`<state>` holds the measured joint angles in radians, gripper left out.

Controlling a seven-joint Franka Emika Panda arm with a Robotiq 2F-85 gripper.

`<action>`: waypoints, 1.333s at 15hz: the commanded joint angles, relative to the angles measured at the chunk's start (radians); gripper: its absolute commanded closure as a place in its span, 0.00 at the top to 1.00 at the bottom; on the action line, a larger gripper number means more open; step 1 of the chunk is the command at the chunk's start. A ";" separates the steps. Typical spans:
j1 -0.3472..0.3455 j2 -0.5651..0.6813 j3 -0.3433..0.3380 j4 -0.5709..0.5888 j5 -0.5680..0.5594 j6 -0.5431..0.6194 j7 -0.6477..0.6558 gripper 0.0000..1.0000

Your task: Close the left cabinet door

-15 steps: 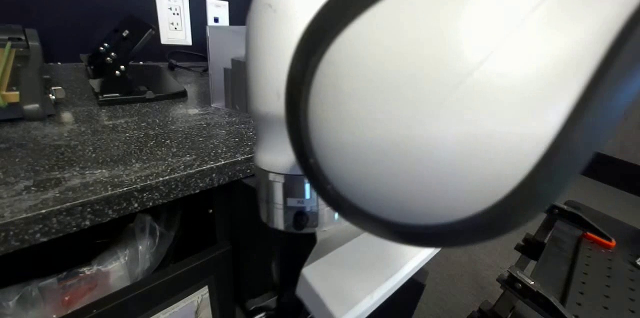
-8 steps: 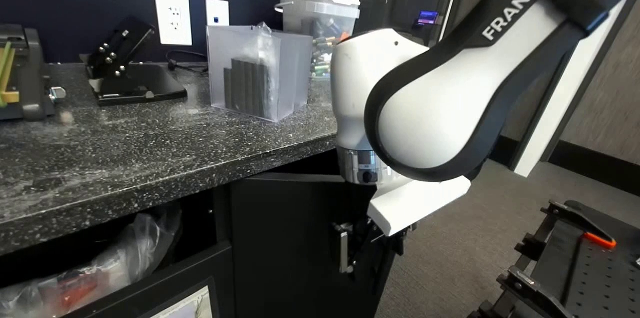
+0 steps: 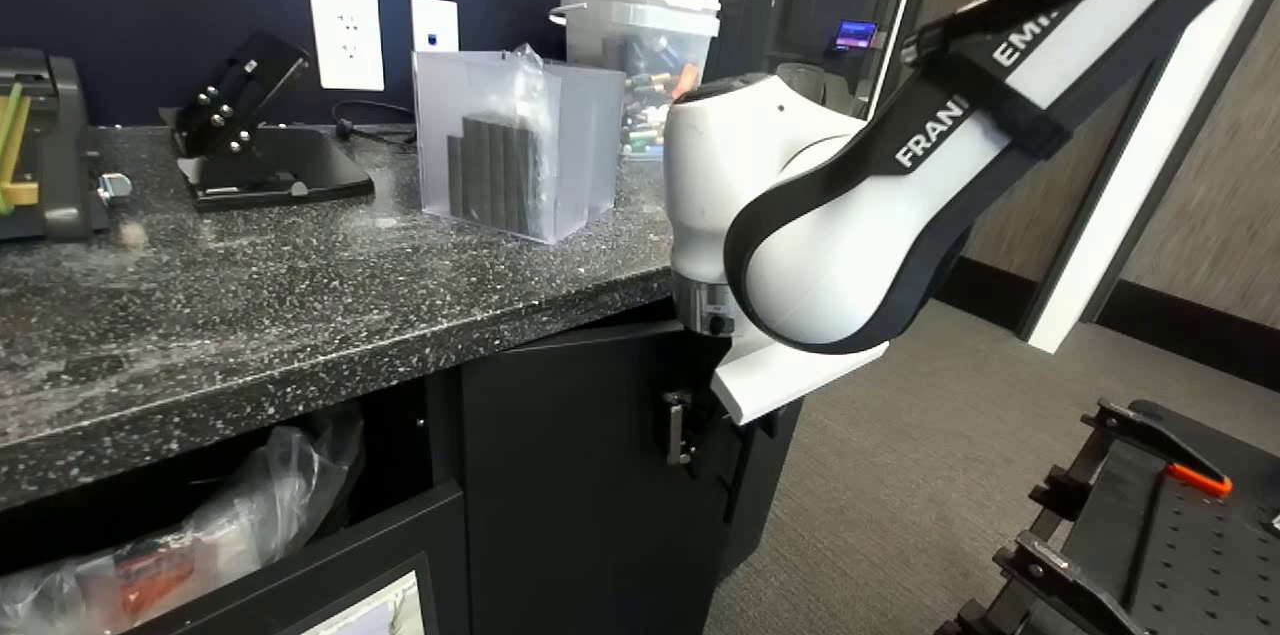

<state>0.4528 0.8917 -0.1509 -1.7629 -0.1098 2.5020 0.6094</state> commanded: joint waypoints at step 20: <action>0.045 -0.174 0.039 -0.083 -0.199 0.090 0.002 1.00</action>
